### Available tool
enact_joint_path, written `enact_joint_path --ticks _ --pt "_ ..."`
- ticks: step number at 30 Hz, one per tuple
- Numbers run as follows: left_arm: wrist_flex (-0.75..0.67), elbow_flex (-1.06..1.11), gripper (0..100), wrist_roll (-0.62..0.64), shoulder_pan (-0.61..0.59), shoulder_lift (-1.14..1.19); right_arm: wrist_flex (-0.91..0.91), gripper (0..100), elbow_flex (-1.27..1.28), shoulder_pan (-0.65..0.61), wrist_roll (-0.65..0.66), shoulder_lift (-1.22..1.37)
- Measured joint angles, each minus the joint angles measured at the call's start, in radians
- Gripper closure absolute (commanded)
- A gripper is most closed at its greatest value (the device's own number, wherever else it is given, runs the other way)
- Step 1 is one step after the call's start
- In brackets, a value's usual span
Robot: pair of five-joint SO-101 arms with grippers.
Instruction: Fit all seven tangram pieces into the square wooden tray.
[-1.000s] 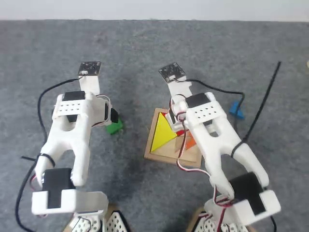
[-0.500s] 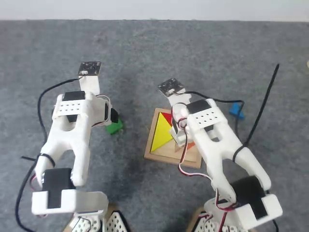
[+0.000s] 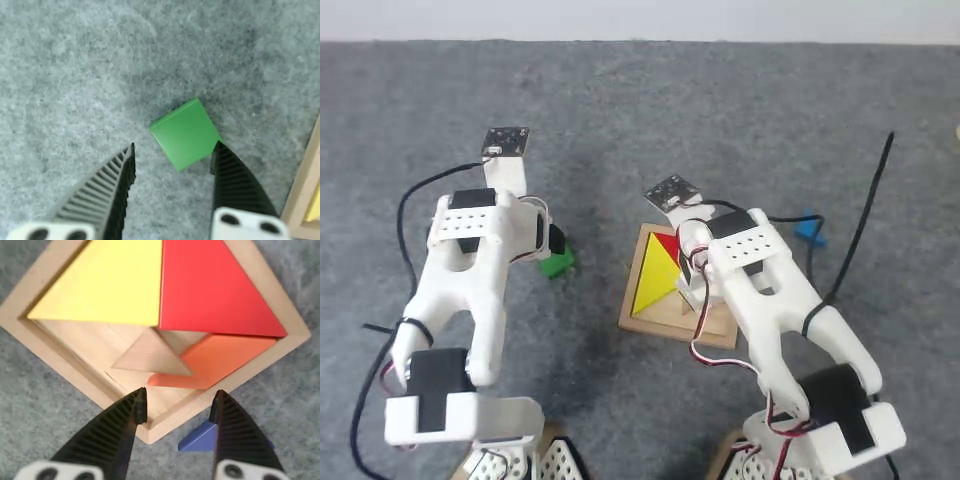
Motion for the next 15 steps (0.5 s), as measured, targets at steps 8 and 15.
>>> enact_joint_path --ticks 8,15 --pt "0.000 0.009 76 0.000 0.000 0.000 -0.028 78.6 0.000 0.012 0.006 -0.002" --pt "0.000 0.017 76 0.000 0.000 0.000 -0.046 78.6 0.000 0.060 0.032 -0.002"
